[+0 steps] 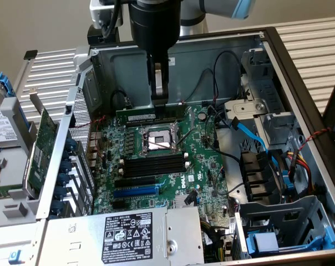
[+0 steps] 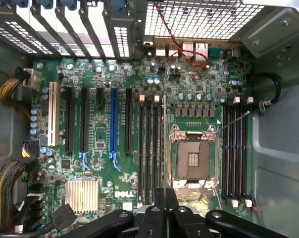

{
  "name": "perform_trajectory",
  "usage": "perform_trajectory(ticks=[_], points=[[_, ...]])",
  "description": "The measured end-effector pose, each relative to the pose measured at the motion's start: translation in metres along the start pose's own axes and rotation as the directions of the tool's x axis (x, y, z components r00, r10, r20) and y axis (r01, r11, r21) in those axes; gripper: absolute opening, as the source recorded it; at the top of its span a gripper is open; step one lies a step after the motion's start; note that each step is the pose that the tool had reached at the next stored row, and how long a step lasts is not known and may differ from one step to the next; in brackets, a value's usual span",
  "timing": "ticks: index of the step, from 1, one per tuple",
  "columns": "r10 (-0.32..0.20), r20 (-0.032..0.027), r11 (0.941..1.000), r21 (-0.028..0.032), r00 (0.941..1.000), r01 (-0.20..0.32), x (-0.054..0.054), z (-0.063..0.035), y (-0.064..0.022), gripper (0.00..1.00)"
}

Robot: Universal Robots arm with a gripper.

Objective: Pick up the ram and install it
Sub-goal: 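Insert the ram into the slot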

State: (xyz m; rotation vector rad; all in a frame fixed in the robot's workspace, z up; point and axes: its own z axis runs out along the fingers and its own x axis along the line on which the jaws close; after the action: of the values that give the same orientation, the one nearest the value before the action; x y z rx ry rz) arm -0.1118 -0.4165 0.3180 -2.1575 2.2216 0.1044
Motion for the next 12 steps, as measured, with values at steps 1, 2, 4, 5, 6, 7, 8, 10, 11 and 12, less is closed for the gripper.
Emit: perform_trajectory(ticks=[1,2,4,5,6,7,8,10,11,12], points=[[0.002,0.0002,1.0,0.0031,1.0,-0.002,-0.0001,0.0009,0.0007,0.12],[0.003,0.0002,1.0,0.0059,1.0,-0.003,-0.0002,0.0017,0.0014,0.12],[0.004,-0.0001,0.9999,0.01,1.0,-0.004,-0.0014,0.0037,0.0023,0.12],[0.004,-0.0009,0.9999,0.011,1.0,-0.004,-0.0022,0.0048,0.0025,0.12],[0.004,-0.0026,0.9999,0.0114,1.0,-0.004,-0.003,0.0059,0.0026,0.12],[0.005,-0.0051,0.9999,0.0117,1.0,-0.005,-0.0037,0.0068,0.0026,0.12],[0.005,-0.0088,0.9999,0.0122,0.9999,-0.005,-0.0042,0.0076,0.0026,0.12],[0.006,-0.0221,0.9999,0.0141,0.9997,-0.006,-0.0045,0.0086,0.0027,0.12],[0.006,-0.0289,0.9999,0.015,0.9996,-0.006,-0.0045,0.009,0.0027,0.12],[0.007,-0.0327,0.9998,0.0163,0.9994,-0.006,-0.0045,0.0095,0.0028,0.12]])
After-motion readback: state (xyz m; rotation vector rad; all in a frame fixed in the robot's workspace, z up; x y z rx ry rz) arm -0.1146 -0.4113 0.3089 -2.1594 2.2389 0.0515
